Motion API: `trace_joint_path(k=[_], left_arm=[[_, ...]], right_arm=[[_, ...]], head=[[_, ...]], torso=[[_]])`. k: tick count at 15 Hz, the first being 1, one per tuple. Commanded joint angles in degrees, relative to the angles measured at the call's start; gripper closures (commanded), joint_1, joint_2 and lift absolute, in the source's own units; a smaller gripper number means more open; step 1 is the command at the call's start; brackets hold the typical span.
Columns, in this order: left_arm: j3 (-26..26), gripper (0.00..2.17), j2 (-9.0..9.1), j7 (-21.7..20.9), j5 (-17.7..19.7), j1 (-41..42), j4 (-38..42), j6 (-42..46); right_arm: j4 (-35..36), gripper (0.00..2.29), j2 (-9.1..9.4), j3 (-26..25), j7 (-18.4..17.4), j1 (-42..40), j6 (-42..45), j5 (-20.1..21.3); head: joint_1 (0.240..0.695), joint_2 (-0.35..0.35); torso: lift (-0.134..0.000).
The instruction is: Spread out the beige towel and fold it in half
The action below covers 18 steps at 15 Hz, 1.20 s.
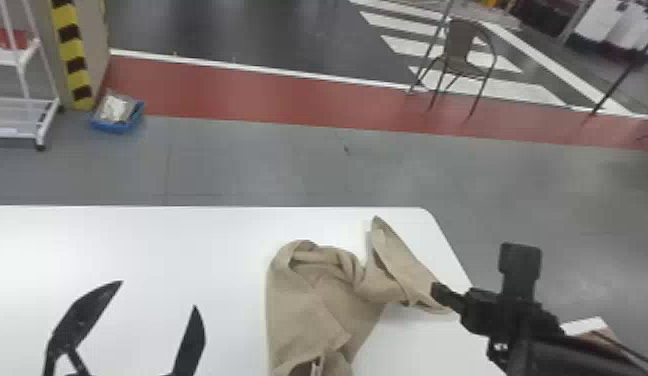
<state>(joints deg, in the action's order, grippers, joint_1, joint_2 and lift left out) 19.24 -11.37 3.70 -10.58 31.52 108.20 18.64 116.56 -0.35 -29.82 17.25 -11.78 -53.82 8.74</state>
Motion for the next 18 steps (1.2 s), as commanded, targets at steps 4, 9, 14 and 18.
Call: trace_joint_path(k=[4,9,14,18], left_arm=[[9.24,0.14,0.04,-0.98,-1.37,-5.86,-9.24,-0.15],[14.60,0.22,1.62,-0.01,-1.46,-11.31,-19.96,1.26],[18.12,0.34,5.48,-0.98,-3.83,-15.88,-26.20,-6.13],[20.14,0.52,5.92,-3.61,-3.40,-18.16,-26.38,-16.15]], right_arm=[[3.85,0.12,0.40,-3.93,-0.29,-9.49,9.21,-11.38],[-7.05,0.15,0.40,-7.88,26.87,-11.60,30.48,-23.24],[1.03,0.15,0.40,-5.60,24.41,-13.18,28.89,-25.44],[14.66,0.15,0.40,-1.99,18.87,-18.01,28.02,-27.90]], head=[[0.695,-0.350],[0.695,-0.350],[0.695,-0.350],[0.695,-0.350]], torso=[[0.000],[0.000],[0.000],[0.000]])
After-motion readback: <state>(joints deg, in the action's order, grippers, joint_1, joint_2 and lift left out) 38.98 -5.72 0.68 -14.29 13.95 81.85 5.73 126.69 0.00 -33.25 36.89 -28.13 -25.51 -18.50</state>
